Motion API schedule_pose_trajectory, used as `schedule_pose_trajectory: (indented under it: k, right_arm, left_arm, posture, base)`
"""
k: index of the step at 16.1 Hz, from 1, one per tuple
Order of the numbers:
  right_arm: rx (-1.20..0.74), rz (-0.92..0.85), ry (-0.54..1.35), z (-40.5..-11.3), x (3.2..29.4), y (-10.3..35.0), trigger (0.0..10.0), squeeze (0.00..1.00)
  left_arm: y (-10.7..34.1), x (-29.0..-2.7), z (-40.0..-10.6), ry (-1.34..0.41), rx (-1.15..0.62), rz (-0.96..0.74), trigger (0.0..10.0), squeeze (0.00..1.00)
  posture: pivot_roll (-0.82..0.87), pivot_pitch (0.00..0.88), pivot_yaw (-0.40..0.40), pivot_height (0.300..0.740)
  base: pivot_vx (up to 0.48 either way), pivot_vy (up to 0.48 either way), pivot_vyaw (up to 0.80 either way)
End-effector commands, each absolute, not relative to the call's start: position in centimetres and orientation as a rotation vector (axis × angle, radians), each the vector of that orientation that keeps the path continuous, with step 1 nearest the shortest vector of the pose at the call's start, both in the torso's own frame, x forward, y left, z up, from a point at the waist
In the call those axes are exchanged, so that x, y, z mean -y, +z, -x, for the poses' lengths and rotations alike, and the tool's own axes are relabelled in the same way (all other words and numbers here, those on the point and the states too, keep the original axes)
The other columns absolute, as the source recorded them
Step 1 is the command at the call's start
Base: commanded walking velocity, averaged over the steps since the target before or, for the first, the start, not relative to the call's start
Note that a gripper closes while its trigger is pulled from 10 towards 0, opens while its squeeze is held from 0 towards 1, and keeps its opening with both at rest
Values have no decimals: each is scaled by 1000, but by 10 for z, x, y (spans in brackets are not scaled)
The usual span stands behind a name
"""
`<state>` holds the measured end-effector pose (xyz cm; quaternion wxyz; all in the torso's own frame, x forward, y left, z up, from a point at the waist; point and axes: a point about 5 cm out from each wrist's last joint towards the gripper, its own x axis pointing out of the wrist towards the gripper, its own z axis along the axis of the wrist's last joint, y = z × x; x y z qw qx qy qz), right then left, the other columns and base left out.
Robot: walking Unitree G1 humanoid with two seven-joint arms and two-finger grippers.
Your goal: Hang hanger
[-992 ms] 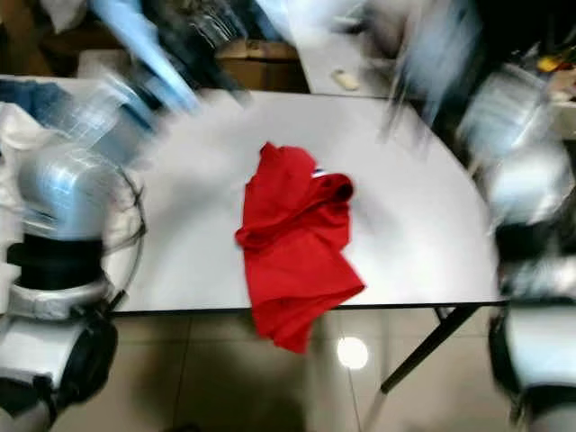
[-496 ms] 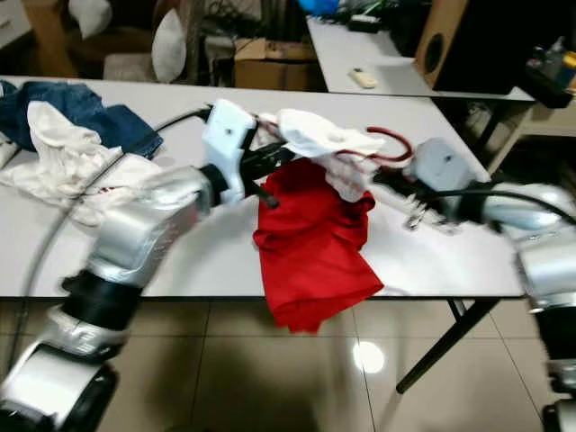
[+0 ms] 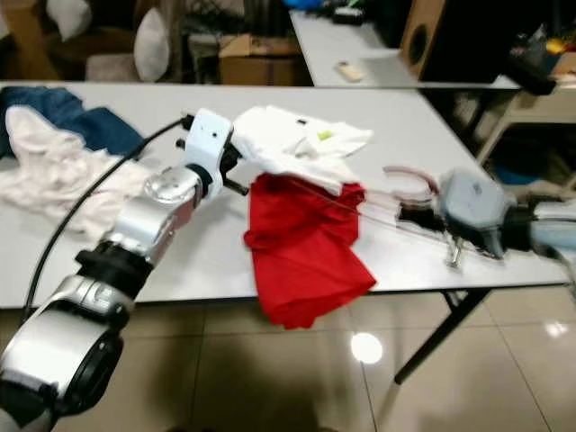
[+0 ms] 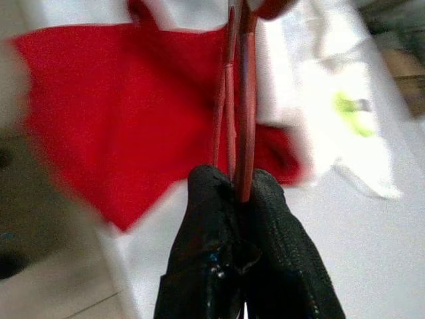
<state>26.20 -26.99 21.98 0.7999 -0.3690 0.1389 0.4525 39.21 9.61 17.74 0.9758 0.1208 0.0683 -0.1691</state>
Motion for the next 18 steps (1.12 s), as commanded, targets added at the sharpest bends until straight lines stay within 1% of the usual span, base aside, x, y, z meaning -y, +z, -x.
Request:
schedule_pose_trajectory:
  k: [1, 2, 4, 5, 6, 7, 8, 10, 12, 13, 14, 15, 16, 17, 18]
  right_arm:
    - [-281, 796, 1011, -257, 268, 231, 10000, 0]
    - [-276, 791, 1018, -255, 268, 234, 10000, 0]
    - [-212, 764, 972, -256, 271, 248, 10000, 0]
    - [-150, 724, 953, -256, 272, 260, 10000, 0]
    - [-84, 692, 914, -257, 274, 272, 10000, 0]
    - [-42, 671, 863, -259, 276, 280, 10000, 0]
    - [-28, 662, 825, -262, 277, 283, 10000, 0]
    - [-19, 659, 747, -272, 271, 275, 10000, 0]
    - [-1, 664, 647, -288, 260, 261, 10000, 0]
    - [-10, 627, 605, -296, 256, 257, 10000, 0]
    - [41, 536, 568, -313, 236, 255, 10000, 0]
    - [49, 510, 559, -317, 231, 256, 10000, 0]
    - [57, 407, 536, -328, 217, 258, 10000, 0]
    - [53, 363, 536, -332, 210, 258, 10000, 0]
    - [30, 228, 570, -343, 188, 258, 10000, 0]
  left_arm:
    - [181, -102, -396, -302, -124, -243, 10000, 0]
    - [177, -105, -397, -293, -134, -256, 10000, 0]
    - [162, -104, -392, -396, -174, -278, 10000, 0]
    - [155, -101, -387, -494, -194, -282, 10000, 0]
    - [148, -98, -380, -619, -227, -267, 10000, 67]
    - [143, -98, -373, -738, -257, -253, 10000, 898]
    - [142, -98, -367, -805, -270, -247, 10000, 1000]
    - [143, -99, -351, -965, -302, -273, 10000, 1000]
    - [148, -106, -326, -1183, -305, -373, 10000, 1000]
    - [151, -109, -319, -1245, -292, -402, 10000, 1000]
    - [163, -115, -307, -1319, -276, -387, 10000, 1000]
    - [164, -116, -305, -1332, -276, -384, 10000, 1000]
    - [173, -121, -300, -1346, -255, -324, 10000, 1000]
    - [177, -124, -298, -1348, -246, -300, 10000, 1000]
    - [187, -134, -299, -1285, -210, -238, 10000, 1000]
  posture:
    - [-168, 0, 7, 740]
    - [-169, 0, 7, 740]
    - [-169, 0, 10, 740]
    - [-171, 0, 13, 740]
    - [-173, 0, 13, 740]
    - [-173, 0, 13, 740]
    - [-175, 0, 14, 740]
    - [-172, 0, 14, 740]
    - [-165, 0, 12, 740]
    - [-164, 0, 10, 740]
    - [-162, 0, 12, 740]
    - [-162, 0, 12, 740]
    - [-157, 0, 13, 740]
    - [-155, 0, 13, 740]
    - [-150, 0, 11, 740]
  base:
    - [0, 0, 0]
    - [0, 0, 0]
    - [0, 0, 0]
    - [0, 0, 0]
    - [0, 0, 0]
    - [0, 0, 0]
    - [0, 0, 0]
    - [0, 0, 0]
    - [0, 0, 0]
    - [0, 0, 0]
    - [0, 0, 0]
    - [0, 0, 0]
    - [0, 0, 0]
    - [0, 0, 0]
    - [0, 0, 0]
